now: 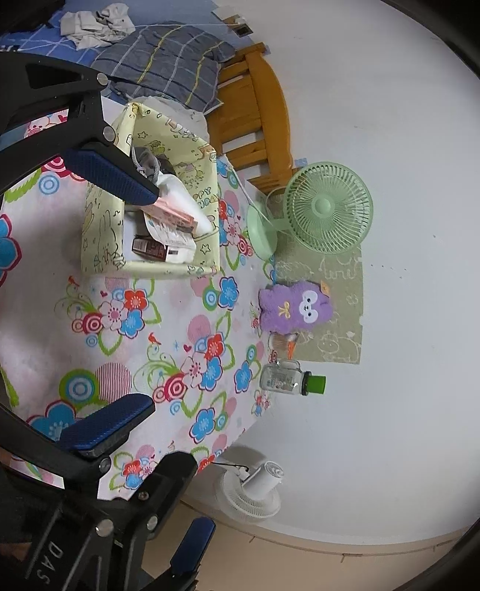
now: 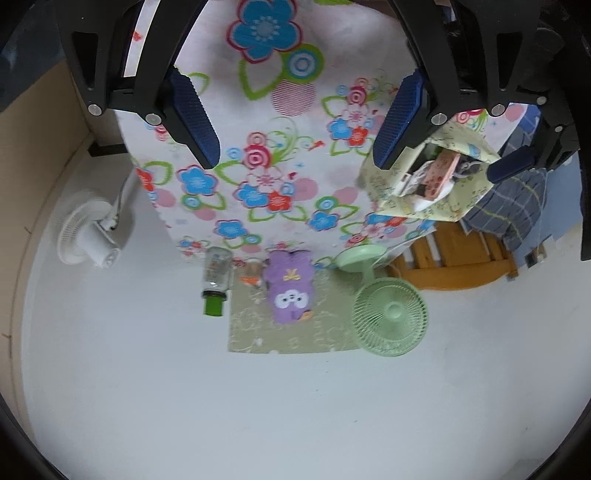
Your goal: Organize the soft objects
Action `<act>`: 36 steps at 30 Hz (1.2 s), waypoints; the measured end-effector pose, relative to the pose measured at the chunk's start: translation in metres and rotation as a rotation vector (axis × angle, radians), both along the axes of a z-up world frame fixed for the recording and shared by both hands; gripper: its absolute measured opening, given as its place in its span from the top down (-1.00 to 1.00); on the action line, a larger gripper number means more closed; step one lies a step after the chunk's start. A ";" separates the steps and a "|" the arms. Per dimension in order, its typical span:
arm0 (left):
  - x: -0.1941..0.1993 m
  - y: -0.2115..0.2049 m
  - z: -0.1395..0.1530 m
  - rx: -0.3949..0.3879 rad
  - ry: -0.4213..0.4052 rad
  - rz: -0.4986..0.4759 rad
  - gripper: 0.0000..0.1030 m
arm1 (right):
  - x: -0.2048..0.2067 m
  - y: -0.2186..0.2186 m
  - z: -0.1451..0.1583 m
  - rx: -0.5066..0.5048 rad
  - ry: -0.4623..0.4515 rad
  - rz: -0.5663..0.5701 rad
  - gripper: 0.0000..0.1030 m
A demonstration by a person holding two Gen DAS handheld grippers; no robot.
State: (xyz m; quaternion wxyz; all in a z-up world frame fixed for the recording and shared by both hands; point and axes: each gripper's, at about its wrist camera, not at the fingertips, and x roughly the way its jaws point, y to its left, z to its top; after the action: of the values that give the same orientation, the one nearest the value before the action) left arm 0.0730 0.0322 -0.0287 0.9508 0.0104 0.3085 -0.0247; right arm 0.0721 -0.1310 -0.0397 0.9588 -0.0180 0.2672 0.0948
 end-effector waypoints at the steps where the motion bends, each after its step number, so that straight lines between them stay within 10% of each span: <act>1: -0.002 -0.003 0.002 0.003 -0.004 0.000 -0.99 | -0.003 -0.005 0.001 0.003 -0.005 -0.010 -0.76; 36: -0.033 -0.010 0.036 0.011 -0.113 0.036 -0.99 | -0.040 -0.054 0.024 0.021 -0.093 -0.133 -0.92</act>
State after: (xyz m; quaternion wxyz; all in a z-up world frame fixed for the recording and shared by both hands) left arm 0.0400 0.0223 0.0074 0.9670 0.0114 0.2545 -0.0051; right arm 0.0320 -0.1852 -0.0152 0.9745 0.0053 0.2219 0.0329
